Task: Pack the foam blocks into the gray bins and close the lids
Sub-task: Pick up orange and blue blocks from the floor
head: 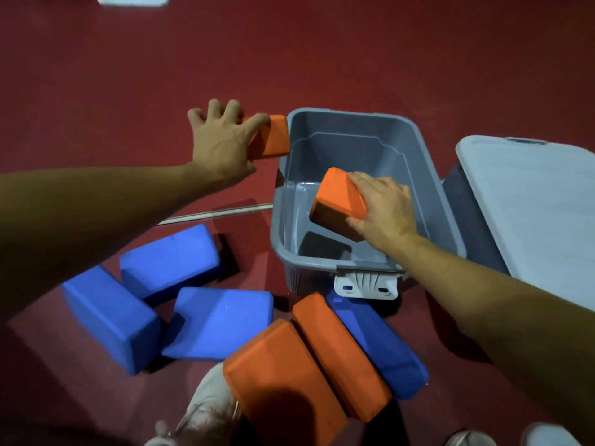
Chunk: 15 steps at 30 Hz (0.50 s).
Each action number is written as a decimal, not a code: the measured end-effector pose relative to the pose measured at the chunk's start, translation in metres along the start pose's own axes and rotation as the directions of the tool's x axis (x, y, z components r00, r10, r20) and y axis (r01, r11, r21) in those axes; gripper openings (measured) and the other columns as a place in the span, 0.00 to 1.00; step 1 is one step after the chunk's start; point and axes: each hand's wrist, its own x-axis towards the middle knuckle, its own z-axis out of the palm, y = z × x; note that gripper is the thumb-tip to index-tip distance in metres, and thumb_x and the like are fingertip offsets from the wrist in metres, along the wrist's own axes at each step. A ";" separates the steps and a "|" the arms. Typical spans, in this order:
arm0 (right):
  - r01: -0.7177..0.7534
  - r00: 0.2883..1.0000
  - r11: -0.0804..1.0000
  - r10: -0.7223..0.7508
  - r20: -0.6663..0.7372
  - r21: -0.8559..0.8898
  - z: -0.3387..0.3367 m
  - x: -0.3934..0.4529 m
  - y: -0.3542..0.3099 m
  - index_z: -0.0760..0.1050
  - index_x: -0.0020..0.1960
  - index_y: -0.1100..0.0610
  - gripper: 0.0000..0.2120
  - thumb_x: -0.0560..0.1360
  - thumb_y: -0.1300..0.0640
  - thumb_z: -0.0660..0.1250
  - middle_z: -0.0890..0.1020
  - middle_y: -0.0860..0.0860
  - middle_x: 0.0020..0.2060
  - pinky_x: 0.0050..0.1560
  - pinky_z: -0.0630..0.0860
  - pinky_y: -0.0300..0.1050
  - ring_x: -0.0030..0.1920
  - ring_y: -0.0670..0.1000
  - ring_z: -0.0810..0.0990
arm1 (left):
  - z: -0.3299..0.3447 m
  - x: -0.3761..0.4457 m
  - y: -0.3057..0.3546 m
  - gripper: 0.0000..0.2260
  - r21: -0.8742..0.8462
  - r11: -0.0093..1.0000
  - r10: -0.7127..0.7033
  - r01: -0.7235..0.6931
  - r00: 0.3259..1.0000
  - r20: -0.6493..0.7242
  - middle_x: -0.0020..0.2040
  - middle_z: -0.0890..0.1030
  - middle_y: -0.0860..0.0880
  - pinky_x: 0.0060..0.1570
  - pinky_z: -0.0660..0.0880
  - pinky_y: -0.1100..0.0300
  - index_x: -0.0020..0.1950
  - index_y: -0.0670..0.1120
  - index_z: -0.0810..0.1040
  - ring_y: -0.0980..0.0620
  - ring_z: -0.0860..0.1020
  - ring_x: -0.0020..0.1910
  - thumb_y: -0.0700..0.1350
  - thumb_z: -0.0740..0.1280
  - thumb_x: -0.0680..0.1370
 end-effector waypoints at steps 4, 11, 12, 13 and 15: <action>-0.050 0.997 0.999 0.050 -0.065 -0.004 -0.022 -0.001 0.011 0.66 0.73 0.52 0.41 0.64 0.50 0.77 0.73 0.49 0.70 0.60 0.66 0.54 0.63 0.58 0.73 | -0.032 0.010 0.031 0.36 -0.040 0.999 0.029 -0.032 0.996 -0.082 0.61 0.71 0.44 0.56 0.64 0.40 0.68 0.60 0.65 0.37 0.68 0.60 0.52 0.75 0.63; -0.198 0.971 0.979 0.202 -0.125 0.046 -0.061 -0.010 0.050 0.70 0.69 0.50 0.38 0.61 0.51 0.77 0.80 0.50 0.60 0.57 0.71 0.54 0.58 0.60 0.76 | -0.072 0.027 0.096 0.37 -0.292 0.950 0.081 -0.106 0.992 -0.096 0.65 0.71 0.48 0.59 0.63 0.42 0.70 0.61 0.63 0.42 0.67 0.64 0.54 0.75 0.65; -0.223 0.964 0.972 0.231 -0.129 0.068 -0.063 -0.013 0.059 0.70 0.69 0.49 0.38 0.60 0.52 0.76 0.80 0.50 0.59 0.57 0.72 0.54 0.57 0.60 0.76 | -0.074 0.028 0.105 0.37 -0.342 0.933 0.093 -0.115 0.992 -0.080 0.65 0.71 0.48 0.59 0.64 0.43 0.71 0.60 0.63 0.43 0.67 0.64 0.55 0.75 0.65; -0.242 0.960 0.966 0.253 -0.124 0.093 -0.064 -0.017 0.068 0.70 0.69 0.48 0.38 0.60 0.52 0.76 0.81 0.50 0.58 0.57 0.73 0.54 0.56 0.60 0.77 | -0.075 0.027 0.114 0.38 -0.384 0.915 0.109 -0.122 0.992 -0.057 0.65 0.71 0.48 0.59 0.64 0.43 0.71 0.59 0.63 0.43 0.67 0.63 0.56 0.76 0.64; -0.269 0.955 0.953 0.283 -0.091 0.138 -0.063 -0.023 0.086 0.69 0.69 0.46 0.39 0.59 0.52 0.77 0.81 0.50 0.59 0.57 0.75 0.53 0.56 0.59 0.78 | -0.072 0.026 0.127 0.40 -0.446 0.886 0.140 -0.124 0.990 0.004 0.66 0.71 0.48 0.59 0.64 0.43 0.72 0.57 0.63 0.43 0.67 0.64 0.59 0.76 0.64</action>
